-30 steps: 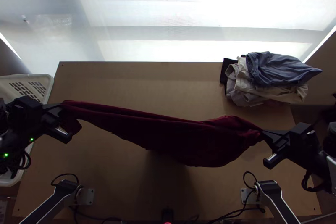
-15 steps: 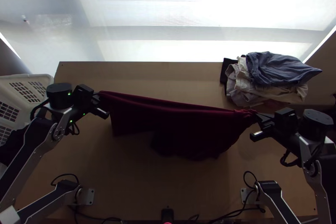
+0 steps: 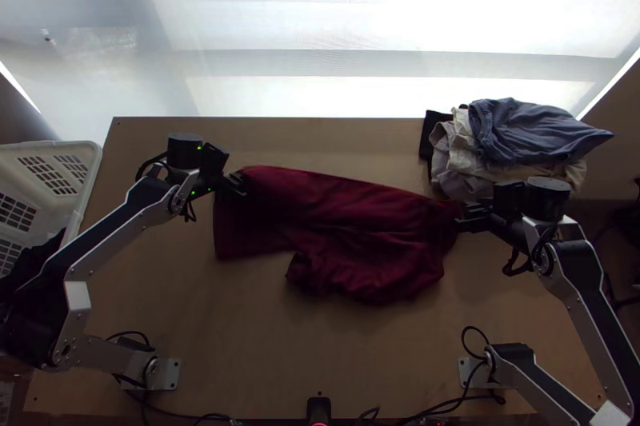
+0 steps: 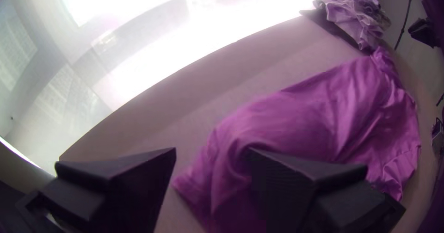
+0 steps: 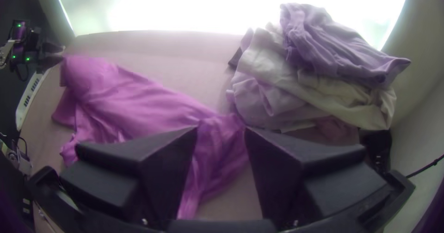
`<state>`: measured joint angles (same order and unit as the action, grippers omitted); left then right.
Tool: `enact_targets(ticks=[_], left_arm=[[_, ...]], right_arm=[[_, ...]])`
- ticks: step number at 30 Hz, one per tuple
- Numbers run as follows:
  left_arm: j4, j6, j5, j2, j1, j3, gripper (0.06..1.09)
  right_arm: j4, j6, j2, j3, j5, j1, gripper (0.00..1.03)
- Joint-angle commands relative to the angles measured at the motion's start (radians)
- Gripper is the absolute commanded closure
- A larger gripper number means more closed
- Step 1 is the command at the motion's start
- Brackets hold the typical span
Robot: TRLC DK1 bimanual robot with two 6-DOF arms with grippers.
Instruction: Fold the t-shirt
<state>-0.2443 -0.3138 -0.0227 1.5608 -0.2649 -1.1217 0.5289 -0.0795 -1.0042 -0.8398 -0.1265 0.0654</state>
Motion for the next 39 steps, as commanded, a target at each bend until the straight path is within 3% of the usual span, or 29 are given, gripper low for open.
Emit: enact_targets(ticks=[1, 4, 8, 13, 15, 23, 27, 32, 39], left_arm=[[-0.029, 0.018, -0.002, 0.041, -0.011, -0.055, 0.1], [-0.046, 0.016, -0.002, 0.004, 0.013, -0.056, 0.1], [-0.113, -0.027, -0.002, -0.093, 0.095, -0.039, 0.1], [-0.153, -0.367, 0.006, -0.306, 0.072, 0.203, 0.11], [-0.135, -0.442, 0.038, -0.366, 0.069, 0.298, 0.11], [-0.182, -0.476, 0.041, -0.455, 0.108, 0.356, 0.11], [-0.197, -0.462, 0.056, -0.476, 0.118, 0.338, 0.11], [-0.247, -0.441, 0.06, -0.496, 0.107, 0.344, 0.11], [-0.25, -0.398, 0.086, -0.492, 0.078, 0.349, 0.11]], right_arm=[[0.083, 0.041, -0.047, -0.022, 0.007, 0.01, 0.25], [0.151, 0.024, -0.037, -0.03, 0.008, 0.014, 0.1], [0.25, -0.025, 0.035, -0.045, 0.008, 0.037, 0.09], [0.407, -0.157, 0.108, -0.027, 0.01, 0.102, 0.09], [0.442, -0.167, 0.133, -0.021, 0.01, 0.132, 0.09], [0.473, -0.166, 0.142, 0.134, 0.01, 0.444, 0.1], [0.444, -0.18, 0.09, 0.143, 0.01, 0.536, 0.1], [0.437, -0.241, -0.047, 0.137, 0.008, 0.652, 0.09], [0.375, -0.249, -0.215, 0.084, 0.01, 0.843, 0.09]])
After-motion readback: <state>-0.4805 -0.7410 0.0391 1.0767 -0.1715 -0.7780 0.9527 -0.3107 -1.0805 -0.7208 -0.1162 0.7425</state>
